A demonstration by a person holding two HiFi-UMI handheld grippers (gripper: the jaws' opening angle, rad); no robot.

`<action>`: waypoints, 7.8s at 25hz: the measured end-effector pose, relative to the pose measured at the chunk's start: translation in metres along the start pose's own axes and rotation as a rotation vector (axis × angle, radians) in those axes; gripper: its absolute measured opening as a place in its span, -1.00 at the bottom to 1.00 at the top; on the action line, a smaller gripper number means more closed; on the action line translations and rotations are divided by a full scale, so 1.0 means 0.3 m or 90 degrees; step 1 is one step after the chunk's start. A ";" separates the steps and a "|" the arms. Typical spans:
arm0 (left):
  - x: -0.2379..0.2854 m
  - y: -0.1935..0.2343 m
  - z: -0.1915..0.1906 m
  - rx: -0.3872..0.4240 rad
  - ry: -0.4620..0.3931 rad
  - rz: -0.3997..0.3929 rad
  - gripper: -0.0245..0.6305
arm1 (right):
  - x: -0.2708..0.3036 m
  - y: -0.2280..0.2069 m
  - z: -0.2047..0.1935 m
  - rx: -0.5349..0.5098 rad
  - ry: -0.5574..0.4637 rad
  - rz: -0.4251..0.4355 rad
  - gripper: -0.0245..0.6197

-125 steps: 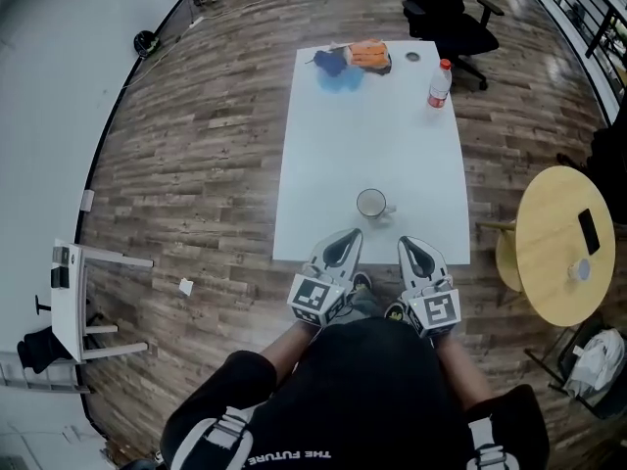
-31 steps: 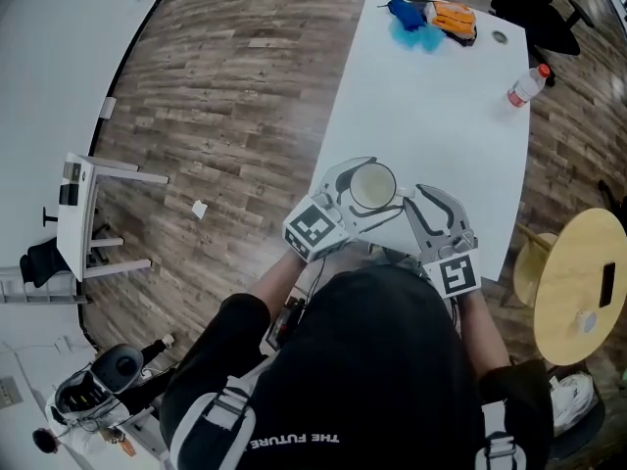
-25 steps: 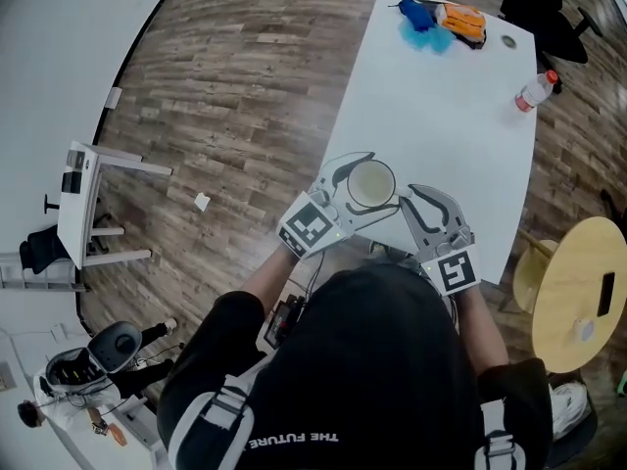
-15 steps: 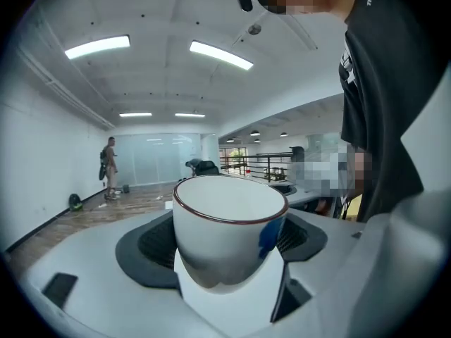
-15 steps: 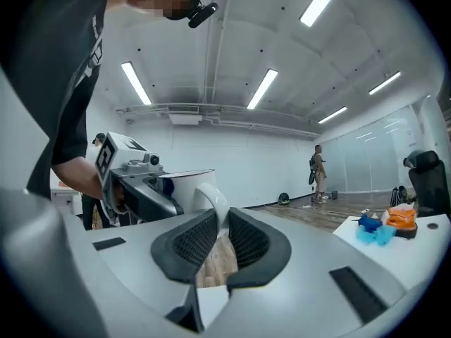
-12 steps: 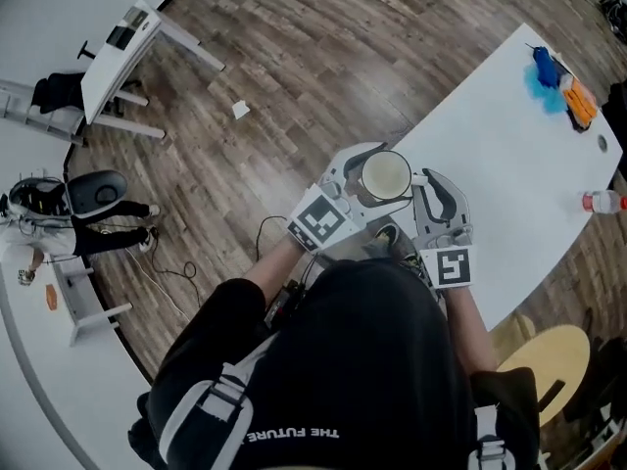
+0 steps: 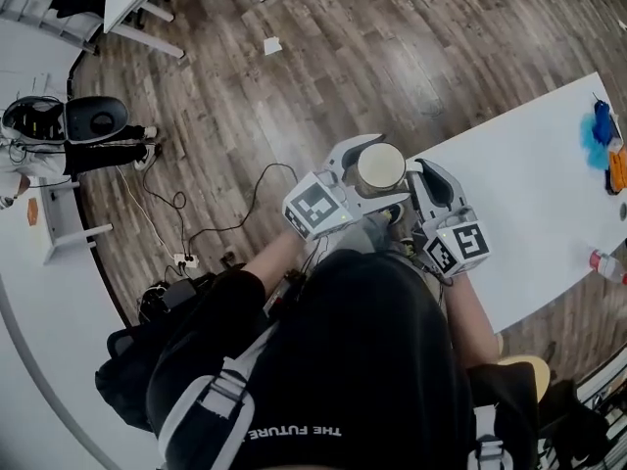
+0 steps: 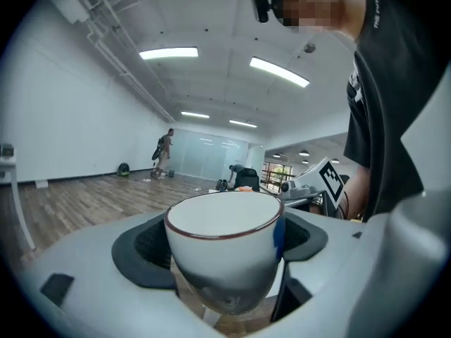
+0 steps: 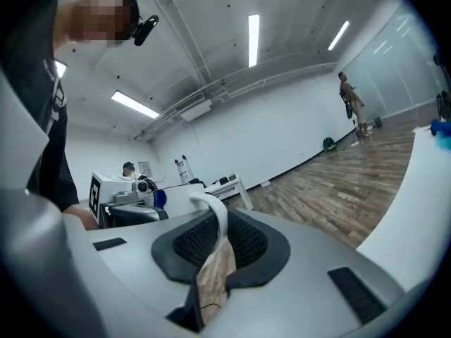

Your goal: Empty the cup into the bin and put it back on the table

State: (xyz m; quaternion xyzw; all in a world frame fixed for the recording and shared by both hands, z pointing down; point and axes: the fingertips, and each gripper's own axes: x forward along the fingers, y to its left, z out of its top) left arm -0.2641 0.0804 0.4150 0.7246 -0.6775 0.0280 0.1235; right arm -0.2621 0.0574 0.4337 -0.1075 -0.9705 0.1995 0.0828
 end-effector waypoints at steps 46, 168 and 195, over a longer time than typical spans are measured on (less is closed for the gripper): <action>-0.166 0.253 -0.829 -0.575 0.170 0.037 0.32 | 0.344 -0.082 -0.769 0.176 0.460 -0.102 -0.77; -0.020 -1.154 -0.002 0.073 -0.003 -0.317 -0.86 | -1.359 0.455 -0.174 -0.121 -0.209 -0.754 -0.87; -0.068 -1.072 0.029 0.084 -0.016 -0.339 -0.86 | -1.206 0.491 -0.127 -0.126 -0.221 -0.750 -0.87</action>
